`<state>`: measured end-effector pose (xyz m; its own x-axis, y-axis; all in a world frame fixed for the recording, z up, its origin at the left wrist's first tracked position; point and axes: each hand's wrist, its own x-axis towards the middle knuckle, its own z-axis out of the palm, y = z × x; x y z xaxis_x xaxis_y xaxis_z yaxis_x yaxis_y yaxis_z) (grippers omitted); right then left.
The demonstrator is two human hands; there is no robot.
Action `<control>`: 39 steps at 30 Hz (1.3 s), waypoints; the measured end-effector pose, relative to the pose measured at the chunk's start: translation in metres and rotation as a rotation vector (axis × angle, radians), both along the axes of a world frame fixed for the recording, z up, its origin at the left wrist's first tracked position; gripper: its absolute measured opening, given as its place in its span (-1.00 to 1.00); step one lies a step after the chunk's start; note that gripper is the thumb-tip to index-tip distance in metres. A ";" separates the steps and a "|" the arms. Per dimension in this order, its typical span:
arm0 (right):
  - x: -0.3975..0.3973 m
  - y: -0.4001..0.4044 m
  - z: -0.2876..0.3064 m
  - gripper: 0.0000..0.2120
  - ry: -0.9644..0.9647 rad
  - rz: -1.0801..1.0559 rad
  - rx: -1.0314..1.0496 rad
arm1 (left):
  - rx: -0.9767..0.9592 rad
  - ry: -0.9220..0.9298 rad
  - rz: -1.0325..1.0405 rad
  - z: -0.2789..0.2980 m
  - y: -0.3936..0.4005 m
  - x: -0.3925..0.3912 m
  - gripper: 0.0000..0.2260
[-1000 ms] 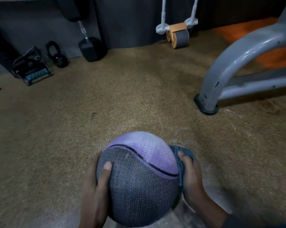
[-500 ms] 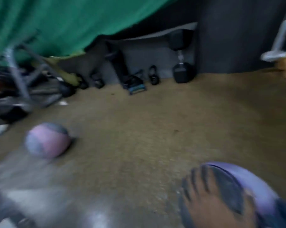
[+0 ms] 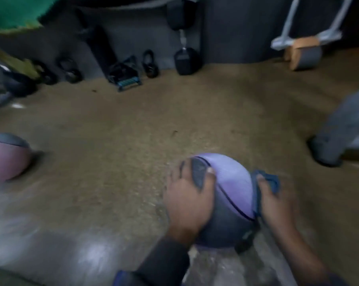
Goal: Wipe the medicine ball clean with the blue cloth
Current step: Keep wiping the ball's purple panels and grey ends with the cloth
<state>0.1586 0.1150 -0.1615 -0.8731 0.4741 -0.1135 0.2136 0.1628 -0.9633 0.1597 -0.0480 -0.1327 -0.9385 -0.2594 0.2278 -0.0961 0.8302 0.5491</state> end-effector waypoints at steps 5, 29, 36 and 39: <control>0.041 -0.025 0.014 -0.47 0.220 0.064 0.273 | 0.075 0.009 -0.001 0.004 0.000 0.001 -0.29; 0.021 -0.021 0.001 -0.59 0.223 -0.049 0.237 | 0.014 -0.044 -0.102 0.011 0.001 -0.027 -0.38; 0.020 -0.012 -0.006 -0.46 0.081 -0.012 0.139 | 0.026 -0.051 -0.052 0.012 0.004 -0.024 -0.43; 0.051 -0.028 0.007 -0.45 0.189 0.121 0.378 | 0.042 -0.040 -0.070 0.013 0.002 -0.021 -0.45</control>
